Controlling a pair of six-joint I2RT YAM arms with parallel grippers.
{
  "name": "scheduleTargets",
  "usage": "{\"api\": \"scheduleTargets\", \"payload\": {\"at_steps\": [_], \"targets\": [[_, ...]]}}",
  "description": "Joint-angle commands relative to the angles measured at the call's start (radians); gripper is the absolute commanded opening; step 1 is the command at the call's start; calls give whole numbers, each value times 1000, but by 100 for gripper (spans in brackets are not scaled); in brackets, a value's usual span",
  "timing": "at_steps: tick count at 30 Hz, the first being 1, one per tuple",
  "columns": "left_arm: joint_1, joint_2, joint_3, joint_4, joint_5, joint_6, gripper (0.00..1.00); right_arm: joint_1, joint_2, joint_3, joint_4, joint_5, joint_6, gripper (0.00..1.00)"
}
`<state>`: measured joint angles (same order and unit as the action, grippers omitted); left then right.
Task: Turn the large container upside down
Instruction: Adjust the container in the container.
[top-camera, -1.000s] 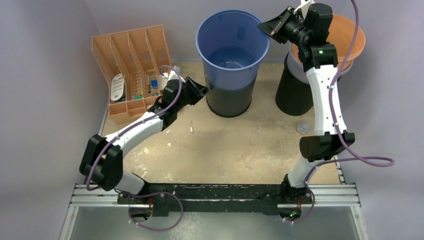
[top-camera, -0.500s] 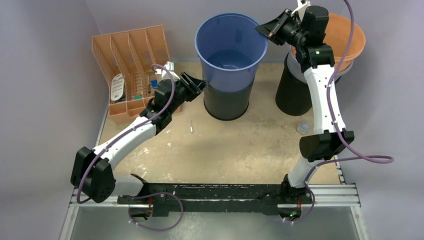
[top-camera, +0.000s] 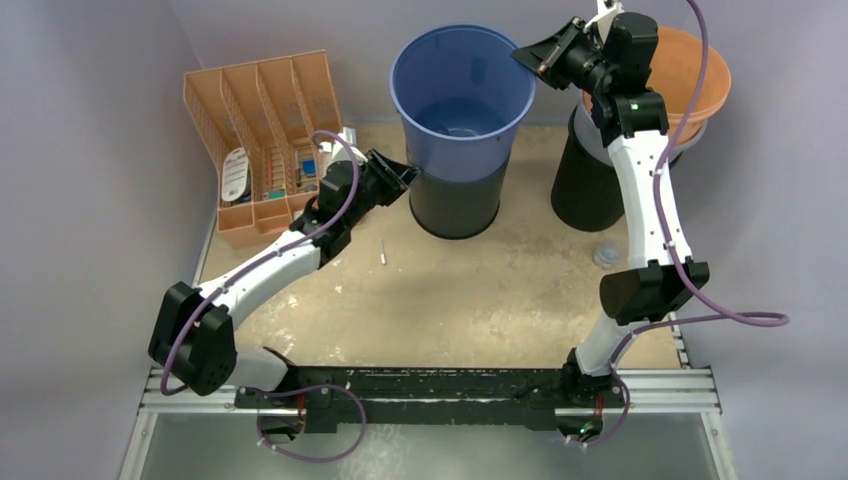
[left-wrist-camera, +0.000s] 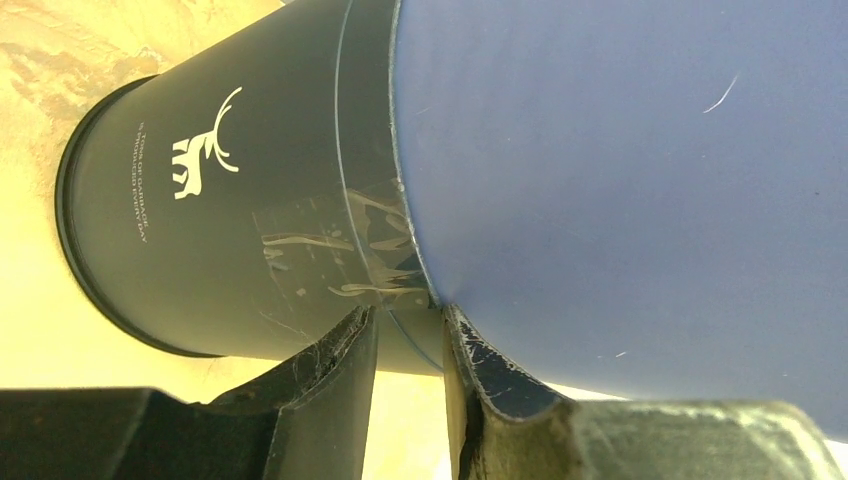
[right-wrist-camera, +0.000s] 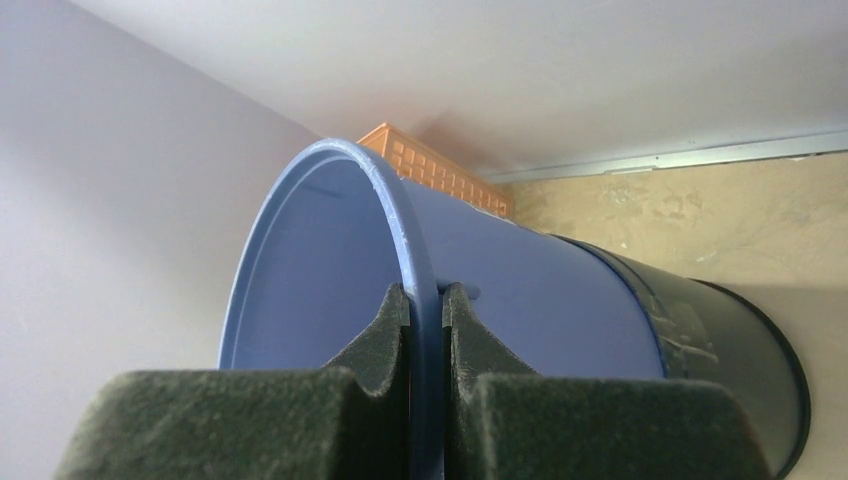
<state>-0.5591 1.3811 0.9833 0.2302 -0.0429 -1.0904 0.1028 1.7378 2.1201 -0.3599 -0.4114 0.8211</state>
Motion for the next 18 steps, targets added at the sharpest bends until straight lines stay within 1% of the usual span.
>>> {"api": "scheduleTargets", "payload": {"at_steps": [1, 5, 9, 11, 12, 18], "targets": [[-14, 27, -4, 39, -19, -27, 28, 19, -115, 46, 270, -78, 132, 0], [-15, 47, 1, 27, -21, -54, 20, 29, -110, 57, 273, -84, 135, 0], [-16, 59, 19, 0, -34, -68, 7, 32, -104, 90, 263, -91, 137, 0], [-16, 68, 34, -10, -33, -70, 1, 32, -103, 108, 261, -91, 139, 0], [-16, 72, 47, -17, -34, -69, 0, 32, -103, 118, 260, -92, 139, 0], [-16, 88, 82, -55, -37, -66, 0, 32, -103, 162, 259, -100, 145, 0]]}}
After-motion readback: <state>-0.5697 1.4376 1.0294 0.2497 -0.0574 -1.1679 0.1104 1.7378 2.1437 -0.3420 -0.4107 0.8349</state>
